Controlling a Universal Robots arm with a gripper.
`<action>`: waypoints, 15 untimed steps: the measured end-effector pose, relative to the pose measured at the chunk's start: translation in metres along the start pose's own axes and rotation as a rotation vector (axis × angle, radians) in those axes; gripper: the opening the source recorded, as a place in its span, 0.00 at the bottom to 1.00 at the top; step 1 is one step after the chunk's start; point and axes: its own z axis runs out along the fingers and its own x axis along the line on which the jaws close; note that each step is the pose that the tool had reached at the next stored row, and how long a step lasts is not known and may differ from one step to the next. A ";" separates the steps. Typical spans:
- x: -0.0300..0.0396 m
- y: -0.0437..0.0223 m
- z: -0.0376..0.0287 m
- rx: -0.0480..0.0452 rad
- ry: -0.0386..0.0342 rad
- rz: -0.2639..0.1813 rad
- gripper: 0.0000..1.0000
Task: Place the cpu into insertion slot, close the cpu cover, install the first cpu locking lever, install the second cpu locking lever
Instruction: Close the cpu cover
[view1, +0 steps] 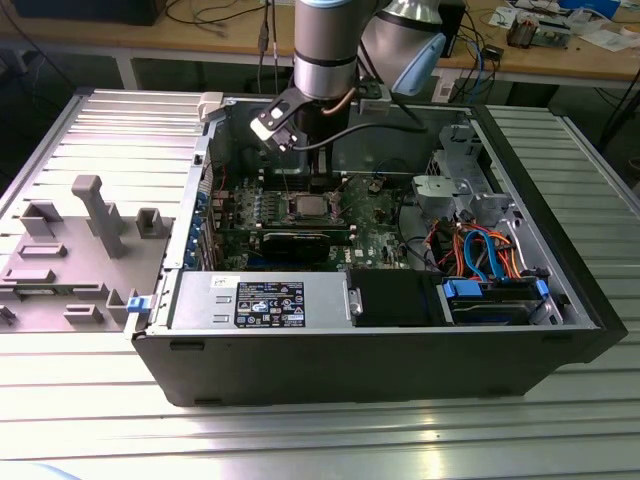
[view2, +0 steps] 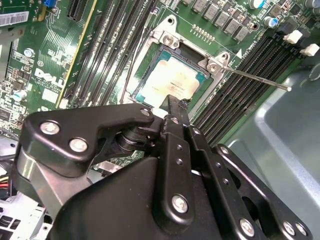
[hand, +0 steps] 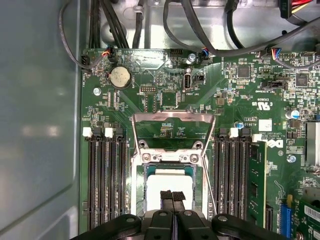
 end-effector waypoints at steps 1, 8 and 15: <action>0.0000 0.0000 -0.0005 0.0000 -0.0002 0.000 0.11; 0.0000 0.0000 -0.0031 0.0002 -0.0050 0.000 0.11; 0.0001 0.0002 -0.0090 0.0001 -0.0082 0.000 0.11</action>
